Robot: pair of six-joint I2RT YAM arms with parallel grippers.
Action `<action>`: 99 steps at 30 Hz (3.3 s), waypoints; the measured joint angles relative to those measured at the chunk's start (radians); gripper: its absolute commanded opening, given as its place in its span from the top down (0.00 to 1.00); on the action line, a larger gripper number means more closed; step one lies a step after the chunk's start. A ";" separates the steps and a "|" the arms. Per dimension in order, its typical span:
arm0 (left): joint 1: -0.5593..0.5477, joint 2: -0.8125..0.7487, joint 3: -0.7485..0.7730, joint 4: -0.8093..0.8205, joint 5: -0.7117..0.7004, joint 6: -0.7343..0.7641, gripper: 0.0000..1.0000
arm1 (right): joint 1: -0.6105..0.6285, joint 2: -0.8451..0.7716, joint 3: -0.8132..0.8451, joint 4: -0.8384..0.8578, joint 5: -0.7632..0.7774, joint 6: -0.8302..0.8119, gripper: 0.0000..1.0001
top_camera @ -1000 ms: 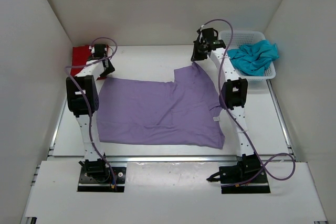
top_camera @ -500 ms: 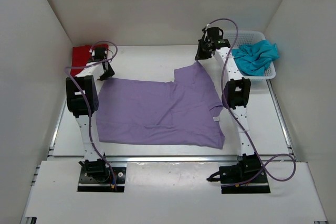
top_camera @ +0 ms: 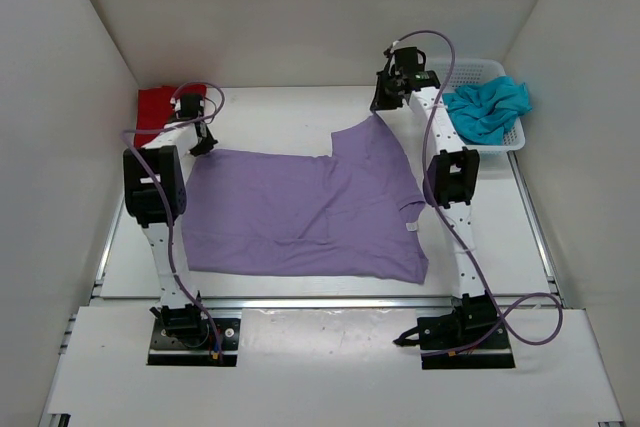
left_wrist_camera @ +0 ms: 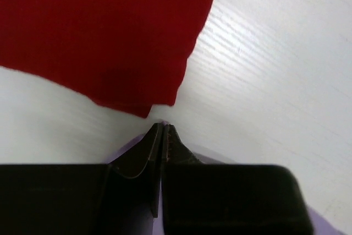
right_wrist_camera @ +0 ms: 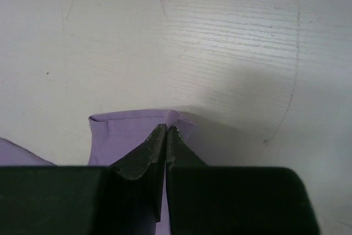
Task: Fold and stack the t-shirts
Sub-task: Grap the side of the flattened tshirt furthest away from the robot with both arms, then fold the other side of the tshirt into a rectangle
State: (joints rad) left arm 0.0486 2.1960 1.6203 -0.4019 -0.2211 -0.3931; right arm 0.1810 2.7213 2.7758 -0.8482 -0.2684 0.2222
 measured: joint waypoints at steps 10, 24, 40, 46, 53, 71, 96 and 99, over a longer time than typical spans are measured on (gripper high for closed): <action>-0.025 -0.172 -0.142 0.041 0.051 -0.016 1.00 | 0.016 -0.151 -0.091 -0.127 -0.009 -0.042 1.00; -0.001 -0.366 -0.338 0.134 0.153 -0.068 1.00 | 0.164 -0.799 -1.083 0.055 0.078 -0.042 1.00; 0.040 -0.564 -0.546 0.148 0.108 -0.066 1.00 | 0.081 -1.404 -1.767 0.375 0.073 0.059 0.99; 0.062 -0.642 -0.585 0.149 0.090 -0.059 1.00 | 0.145 -1.542 -1.802 0.374 0.083 0.069 1.00; 0.089 -0.681 -0.665 0.151 0.055 -0.048 1.00 | 0.146 -1.756 -1.994 0.365 0.084 0.085 1.00; 0.165 -0.580 -0.696 0.111 0.061 -0.049 0.54 | 0.224 -1.866 -2.215 0.198 0.145 0.212 0.96; -0.454 -0.933 -0.945 0.364 0.215 -0.203 0.61 | 0.589 -1.547 -2.052 0.425 0.186 0.192 0.71; -0.453 -0.978 -1.072 0.399 0.233 -0.232 0.62 | 0.619 -1.430 -2.009 0.481 0.199 0.162 0.70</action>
State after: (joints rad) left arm -0.4046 1.2175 0.5484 -0.0032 0.0124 -0.6254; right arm 0.7998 1.2915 0.7666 -0.3676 -0.0696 0.3840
